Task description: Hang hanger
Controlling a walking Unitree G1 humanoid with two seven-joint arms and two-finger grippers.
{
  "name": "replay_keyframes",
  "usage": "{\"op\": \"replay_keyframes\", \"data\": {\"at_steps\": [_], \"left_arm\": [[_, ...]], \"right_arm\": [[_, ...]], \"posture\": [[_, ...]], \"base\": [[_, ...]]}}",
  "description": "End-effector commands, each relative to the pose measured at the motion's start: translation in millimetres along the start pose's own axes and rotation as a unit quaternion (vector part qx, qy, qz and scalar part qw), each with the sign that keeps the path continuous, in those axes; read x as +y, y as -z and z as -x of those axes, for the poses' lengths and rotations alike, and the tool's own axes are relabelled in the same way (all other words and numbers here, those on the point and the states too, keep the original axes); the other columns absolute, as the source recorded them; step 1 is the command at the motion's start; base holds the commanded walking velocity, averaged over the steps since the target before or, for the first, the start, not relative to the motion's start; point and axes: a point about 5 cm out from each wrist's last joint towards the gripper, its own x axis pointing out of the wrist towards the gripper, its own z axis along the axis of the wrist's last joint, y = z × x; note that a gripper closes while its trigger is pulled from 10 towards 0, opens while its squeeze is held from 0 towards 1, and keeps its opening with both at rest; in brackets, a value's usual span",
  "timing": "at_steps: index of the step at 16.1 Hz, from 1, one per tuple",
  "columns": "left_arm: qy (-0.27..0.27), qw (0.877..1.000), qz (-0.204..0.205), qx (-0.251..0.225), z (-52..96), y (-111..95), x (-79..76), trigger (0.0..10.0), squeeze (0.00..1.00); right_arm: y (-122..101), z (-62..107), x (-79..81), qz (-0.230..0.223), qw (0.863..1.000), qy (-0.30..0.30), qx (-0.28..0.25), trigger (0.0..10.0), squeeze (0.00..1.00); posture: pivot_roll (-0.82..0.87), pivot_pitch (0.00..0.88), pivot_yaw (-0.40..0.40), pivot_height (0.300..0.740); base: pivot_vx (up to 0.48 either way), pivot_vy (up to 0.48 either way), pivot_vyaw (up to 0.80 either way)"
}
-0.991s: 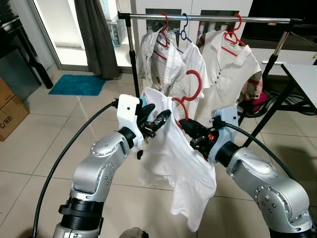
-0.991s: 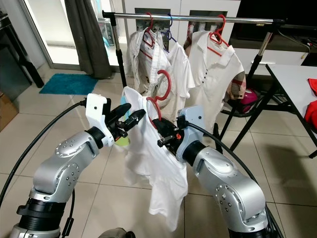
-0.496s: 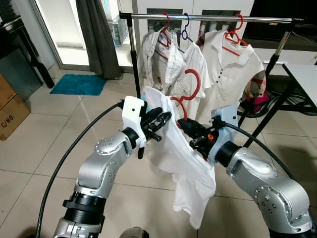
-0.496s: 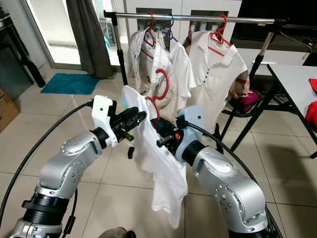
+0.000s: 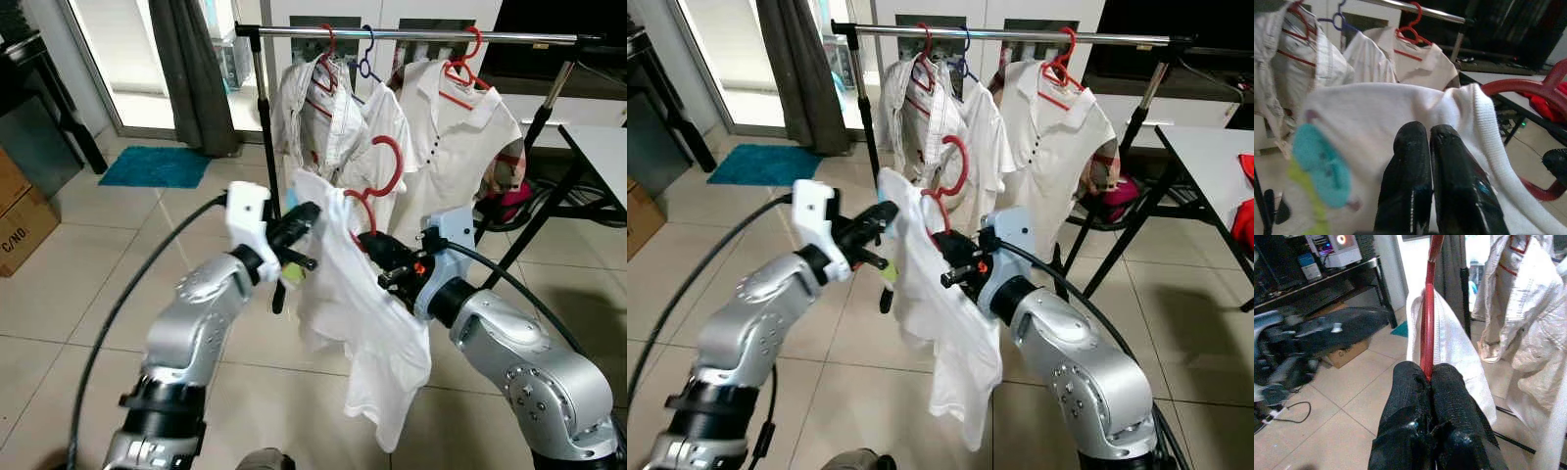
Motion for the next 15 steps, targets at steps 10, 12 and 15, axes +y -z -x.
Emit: {"op": "replay_keyframes", "data": {"at_steps": [10,12,15], "left_arm": [[0.086,0.993,0.065,-0.045,-1.9,-8.6,-18.1,10.0,1.00],[0.099,0.992,0.068,-0.043,-3.3,-8.5,-17.8,10.0,1.00],[0.100,0.994,0.050,-0.024,-8.8,-4.5,-13.6,10.0,1.00]], "right_arm": [[-13.4,-3.9,-0.2,0.031,0.999,0.010,-0.027,10.0,0.00],[-14.3,-3.6,1.0,0.033,0.999,0.008,-0.029,10.0,0.00],[-15.7,-3.3,2.2,0.034,0.999,0.005,-0.032,10.0,0.00]], "posture": [[0.03,0.000,0.060,0.740],[0.03,0.000,0.060,0.740],[0.03,0.000,0.068,0.740]], "base": [[0.000,0.000,0.00],[0.000,0.000,0.00],[0.000,0.000,0.00]]}}
